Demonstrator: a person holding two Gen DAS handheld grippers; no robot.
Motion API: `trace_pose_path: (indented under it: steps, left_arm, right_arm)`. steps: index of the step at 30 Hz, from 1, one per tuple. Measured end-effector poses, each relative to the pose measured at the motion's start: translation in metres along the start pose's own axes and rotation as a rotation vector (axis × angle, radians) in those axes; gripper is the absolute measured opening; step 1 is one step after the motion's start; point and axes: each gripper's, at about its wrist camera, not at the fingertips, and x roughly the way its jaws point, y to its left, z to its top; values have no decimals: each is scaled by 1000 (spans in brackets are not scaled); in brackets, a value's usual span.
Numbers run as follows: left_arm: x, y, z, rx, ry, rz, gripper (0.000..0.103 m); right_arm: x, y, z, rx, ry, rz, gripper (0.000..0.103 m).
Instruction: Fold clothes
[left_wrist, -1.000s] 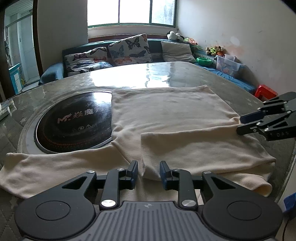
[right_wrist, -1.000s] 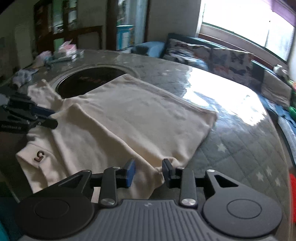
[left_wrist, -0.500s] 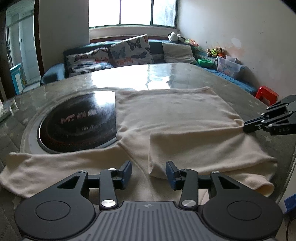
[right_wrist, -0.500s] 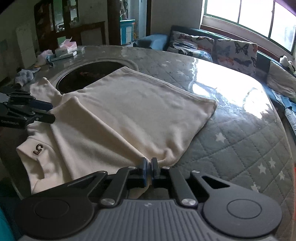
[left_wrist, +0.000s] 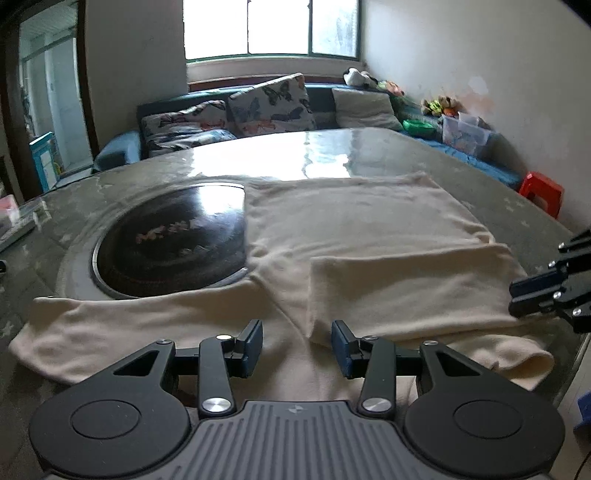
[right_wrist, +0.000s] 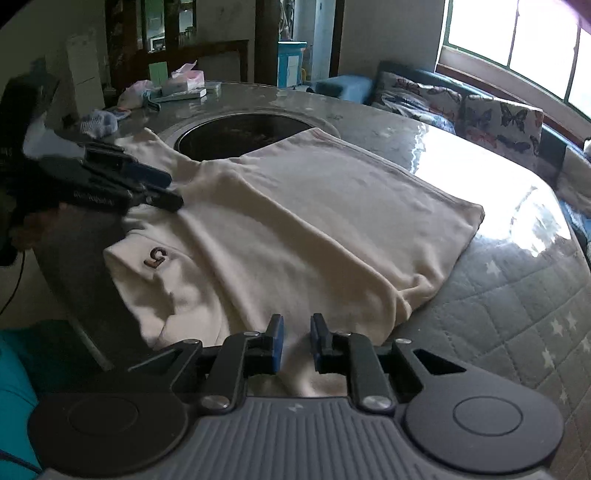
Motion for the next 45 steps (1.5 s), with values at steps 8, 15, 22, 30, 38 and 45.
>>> trace_pose_path:
  steps: [8,15,22,30,38,45]
  left_arm:
    - [-15,61,-6,-156,-30,275,48]
    - [-18,130,-17,-353,-12,507,50]
    - [-14,168,-26,-479,15,553,48]
    - [-12,166,-20,-486,-30,499,11]
    - [-37,126,27,-415,-181,280,6]
    - [-52,39,70,-233,-283,-31,6]
  right_arm:
    - [-3,6,9,-3,-34,1,24]
    - [2,11,9,9,-36,6,27]
    - [2,13,9,17,-38,0,27]
    - [0,13,8,32,-45,-11,28]
    - [-6,9,6,59,-73,-28,28]
    - [-16,4,2,90,-105,-41,28]
